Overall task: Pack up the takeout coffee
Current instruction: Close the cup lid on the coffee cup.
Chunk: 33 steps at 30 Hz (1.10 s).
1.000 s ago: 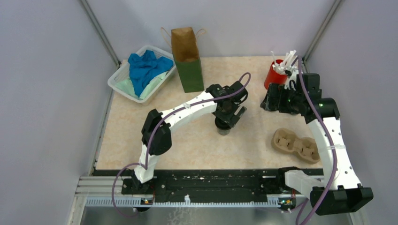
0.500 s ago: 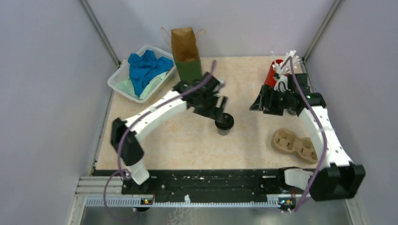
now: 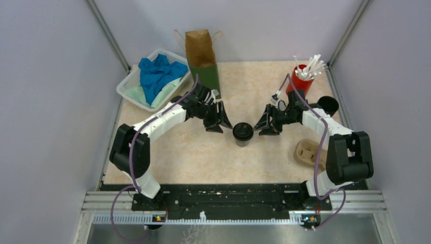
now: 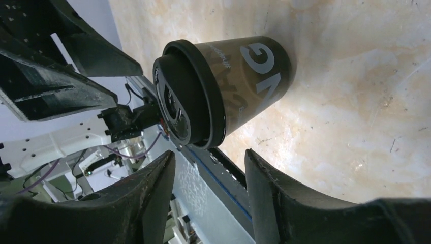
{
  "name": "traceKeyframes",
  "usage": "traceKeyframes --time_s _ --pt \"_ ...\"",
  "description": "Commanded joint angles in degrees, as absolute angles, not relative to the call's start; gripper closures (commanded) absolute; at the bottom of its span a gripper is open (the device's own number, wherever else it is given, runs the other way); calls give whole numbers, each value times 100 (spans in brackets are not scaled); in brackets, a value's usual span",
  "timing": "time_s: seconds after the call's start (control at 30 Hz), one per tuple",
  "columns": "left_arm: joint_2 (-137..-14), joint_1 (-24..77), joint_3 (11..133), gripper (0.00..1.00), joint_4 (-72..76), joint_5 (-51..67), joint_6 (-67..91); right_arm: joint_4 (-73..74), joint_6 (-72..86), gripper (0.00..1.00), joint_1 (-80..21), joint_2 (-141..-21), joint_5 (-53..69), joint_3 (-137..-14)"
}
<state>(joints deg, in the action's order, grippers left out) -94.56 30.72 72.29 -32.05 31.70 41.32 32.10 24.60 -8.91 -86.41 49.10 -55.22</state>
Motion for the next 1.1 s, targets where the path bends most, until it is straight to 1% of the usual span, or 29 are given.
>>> traceKeyframes --time_s 0.0,0.33,0.57,1.0,1.07 --pt "-9553 3034 7119 39 -2639 3476 4443 2509 2630 50 -935 -8713 5245 -5373" --pt "-9863 3032 7063 46 -2520 3331 4500 2230 2657 51 -1013 -9000 5169 -5196" --pt "-9987 3050 7084 47 -2424 3367 4533 2125 2681 60 -1071 -9111 5161 -5155" --pt "-10254 3164 7101 52 -2545 3322 4360 2031 2817 60 -1121 -9033 5094 -5106" --pt "-10256 3185 7128 52 -2537 3323 4339 2041 2854 59 -1117 -8943 5077 -5119"
